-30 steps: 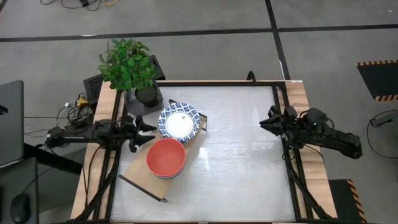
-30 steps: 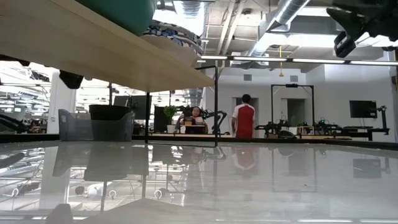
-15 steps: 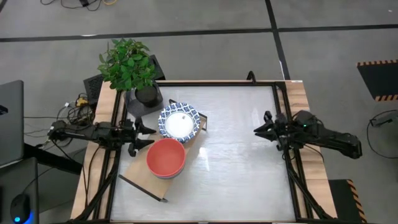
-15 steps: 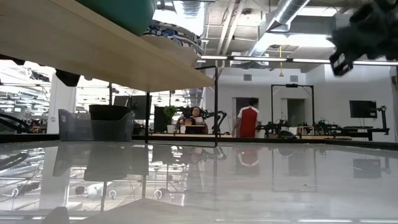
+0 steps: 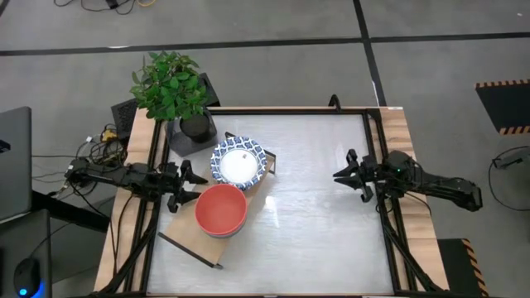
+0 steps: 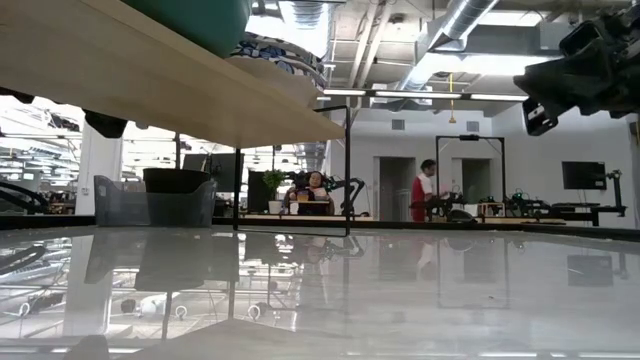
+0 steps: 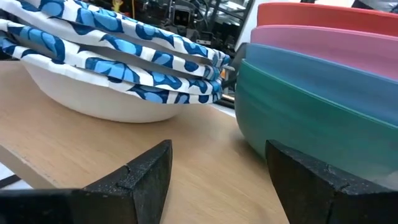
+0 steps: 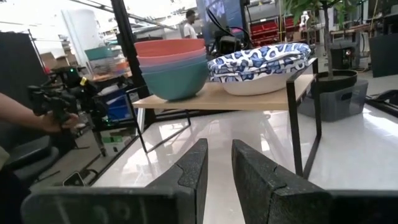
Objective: Place and stack bowls onto a shelf
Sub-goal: Return to Home Position
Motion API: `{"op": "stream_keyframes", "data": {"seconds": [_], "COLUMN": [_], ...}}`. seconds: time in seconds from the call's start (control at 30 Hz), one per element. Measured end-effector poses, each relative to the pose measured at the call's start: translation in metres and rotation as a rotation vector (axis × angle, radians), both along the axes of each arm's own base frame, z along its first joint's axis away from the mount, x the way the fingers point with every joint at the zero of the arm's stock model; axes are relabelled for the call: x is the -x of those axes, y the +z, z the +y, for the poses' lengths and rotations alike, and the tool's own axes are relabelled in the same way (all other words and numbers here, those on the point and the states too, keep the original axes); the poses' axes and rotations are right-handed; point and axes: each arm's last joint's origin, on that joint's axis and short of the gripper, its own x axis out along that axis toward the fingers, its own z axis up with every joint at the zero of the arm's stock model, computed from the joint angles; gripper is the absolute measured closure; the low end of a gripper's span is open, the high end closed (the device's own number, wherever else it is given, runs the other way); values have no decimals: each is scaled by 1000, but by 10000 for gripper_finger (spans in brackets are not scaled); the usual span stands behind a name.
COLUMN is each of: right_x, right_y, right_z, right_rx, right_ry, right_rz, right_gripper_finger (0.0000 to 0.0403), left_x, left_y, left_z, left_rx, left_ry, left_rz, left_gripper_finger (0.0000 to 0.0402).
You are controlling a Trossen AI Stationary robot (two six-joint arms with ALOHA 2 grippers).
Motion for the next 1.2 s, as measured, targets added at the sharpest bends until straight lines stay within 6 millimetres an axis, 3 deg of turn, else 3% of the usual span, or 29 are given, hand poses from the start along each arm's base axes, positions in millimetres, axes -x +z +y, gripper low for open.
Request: {"op": "stream_keyframes", "data": {"seconds": [1.2], "right_x": [0], "right_y": [-2], "right_z": [0], "right_rx": [-19], "right_ry": [3], "right_rz": [15], "right_gripper_finger": [305], "left_x": [0], "left_y": [0], "left_z": [0], "left_rx": [-22], "left_ry": [7], "left_rz": [0], "left_gripper_finger": [159]}}
